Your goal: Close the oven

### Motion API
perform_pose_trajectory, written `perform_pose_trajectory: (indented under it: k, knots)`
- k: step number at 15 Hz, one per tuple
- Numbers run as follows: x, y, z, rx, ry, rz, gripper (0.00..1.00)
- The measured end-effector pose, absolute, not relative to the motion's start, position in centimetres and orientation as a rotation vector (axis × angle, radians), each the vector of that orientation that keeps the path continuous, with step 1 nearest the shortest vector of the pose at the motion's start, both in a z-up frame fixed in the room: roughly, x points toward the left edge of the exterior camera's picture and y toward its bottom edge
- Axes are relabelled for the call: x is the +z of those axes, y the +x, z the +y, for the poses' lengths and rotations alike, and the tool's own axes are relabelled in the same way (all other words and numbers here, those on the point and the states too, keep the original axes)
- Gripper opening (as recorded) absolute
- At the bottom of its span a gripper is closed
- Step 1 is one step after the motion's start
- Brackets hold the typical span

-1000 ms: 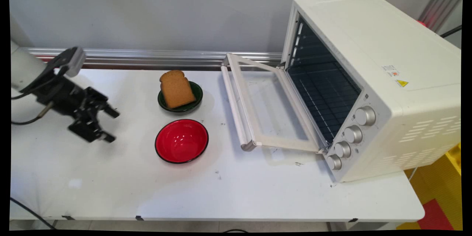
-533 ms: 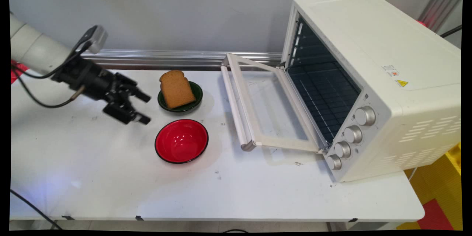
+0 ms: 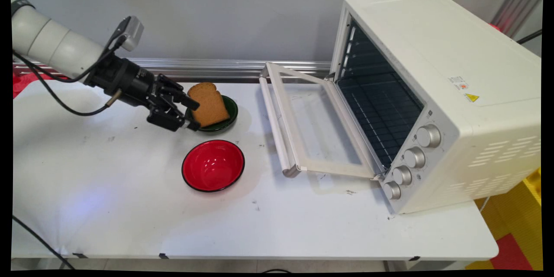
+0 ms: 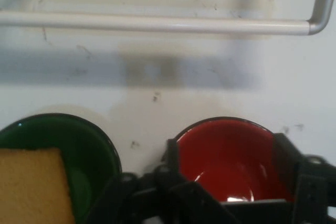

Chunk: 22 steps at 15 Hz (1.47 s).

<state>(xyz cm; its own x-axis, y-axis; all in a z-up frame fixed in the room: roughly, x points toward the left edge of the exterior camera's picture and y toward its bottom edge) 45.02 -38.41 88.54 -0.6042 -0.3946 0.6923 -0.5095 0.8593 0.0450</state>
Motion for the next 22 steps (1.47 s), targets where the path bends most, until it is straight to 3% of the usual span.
perform_pose_trajectory:
  k: [12, 22]
  knots:
    - [87.2, 43.4, -40.9, 0.271, 0.582, -2.323, 0.00]
    - [79.0, 38.5, -44.8, 0.271, 0.550, -2.313, 0.00]
